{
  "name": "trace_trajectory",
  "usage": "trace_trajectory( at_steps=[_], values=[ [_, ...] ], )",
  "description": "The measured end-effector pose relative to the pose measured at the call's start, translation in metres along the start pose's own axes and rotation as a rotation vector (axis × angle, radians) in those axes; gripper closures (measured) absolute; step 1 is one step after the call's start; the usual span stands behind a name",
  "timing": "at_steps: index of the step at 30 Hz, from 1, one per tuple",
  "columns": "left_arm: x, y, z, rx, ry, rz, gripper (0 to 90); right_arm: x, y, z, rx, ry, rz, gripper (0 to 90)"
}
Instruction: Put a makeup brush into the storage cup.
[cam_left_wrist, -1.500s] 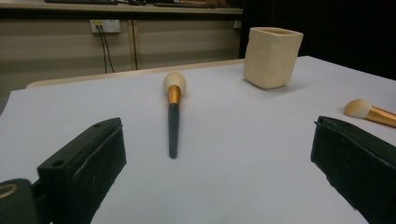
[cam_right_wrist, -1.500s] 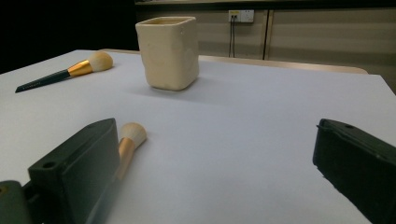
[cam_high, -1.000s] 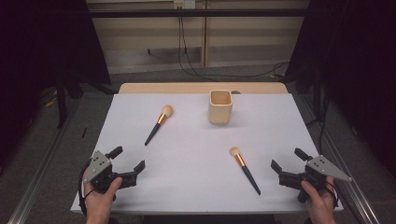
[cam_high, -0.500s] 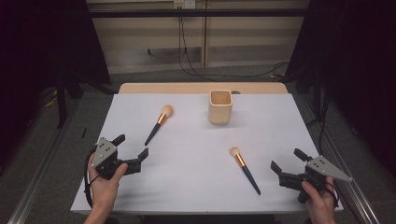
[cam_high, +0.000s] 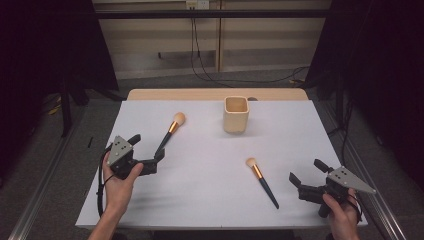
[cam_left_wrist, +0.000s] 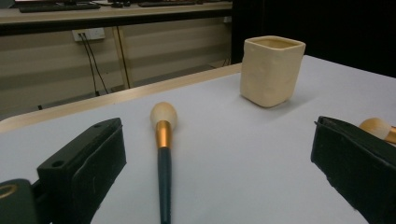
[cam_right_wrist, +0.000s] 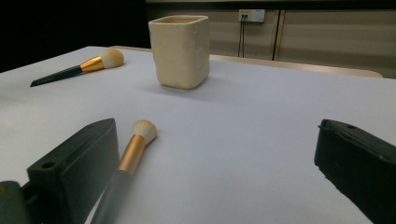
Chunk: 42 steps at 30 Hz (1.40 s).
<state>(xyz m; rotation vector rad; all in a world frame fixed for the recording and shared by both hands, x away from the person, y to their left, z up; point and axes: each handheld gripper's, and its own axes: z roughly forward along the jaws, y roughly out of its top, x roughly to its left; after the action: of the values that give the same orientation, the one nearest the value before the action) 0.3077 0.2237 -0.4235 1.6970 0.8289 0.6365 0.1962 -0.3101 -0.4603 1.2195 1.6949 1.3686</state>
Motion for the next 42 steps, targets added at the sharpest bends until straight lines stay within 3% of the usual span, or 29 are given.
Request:
trace_trajectory(
  at_steps=[6, 9, 11, 18, 19, 21, 24, 27, 31, 38, 42],
  values=[
    [0.003, 0.005, 0.011, -0.011, -0.010, 0.003, 3.1, 0.000, 0.000, 0.001, -0.001, 0.002, -0.005, 0.0],
    [0.007, 0.008, 0.017, -0.033, -0.012, -0.021, 3.0, 0.000, 0.000, 0.001, 0.003, 0.001, -0.007, 0.0],
    [0.009, 0.011, 0.023, -0.023, 0.007, 0.005, 3.1, 0.001, 0.000, 0.000, -0.002, 0.005, -0.005, 0.0],
    [0.013, 0.019, 0.035, -0.041, 0.007, 0.001, 3.1, 0.001, 0.000, 0.001, -0.003, 0.007, -0.012, 0.0],
    [0.014, 0.023, 0.039, -0.025, 0.015, 0.024, 3.0, 0.002, 0.000, 0.000, -0.005, 0.009, -0.014, 0.0],
    [0.015, 0.025, 0.041, -0.029, 0.012, 0.028, 3.0, 0.002, 0.000, 0.001, -0.008, 0.009, -0.008, 0.0],
    [0.018, 0.032, 0.045, -0.043, 0.017, 0.014, 2.9, 0.002, 0.000, 0.000, -0.009, 0.009, -0.008, 0.0],
    [0.020, 0.038, 0.051, -0.050, 0.034, 0.028, 2.4, 0.002, 0.000, 0.001, -0.005, 0.010, -0.013, 0.0],
    [0.026, 0.047, 0.061, -0.072, 0.033, 0.002, 2.4, 0.002, 0.000, 0.001, -0.002, 0.011, -0.014, 0.0],
    [0.033, 0.050, 0.073, -0.052, 0.029, -0.006, 2.4, 0.002, 0.000, 0.001, -0.005, 0.003, -0.016, 0.0],
    [0.036, 0.053, 0.079, -0.043, 0.049, 0.008, 2.4, 0.002, 0.000, 0.000, -0.005, -0.001, -0.014, 0.0]
  ],
)
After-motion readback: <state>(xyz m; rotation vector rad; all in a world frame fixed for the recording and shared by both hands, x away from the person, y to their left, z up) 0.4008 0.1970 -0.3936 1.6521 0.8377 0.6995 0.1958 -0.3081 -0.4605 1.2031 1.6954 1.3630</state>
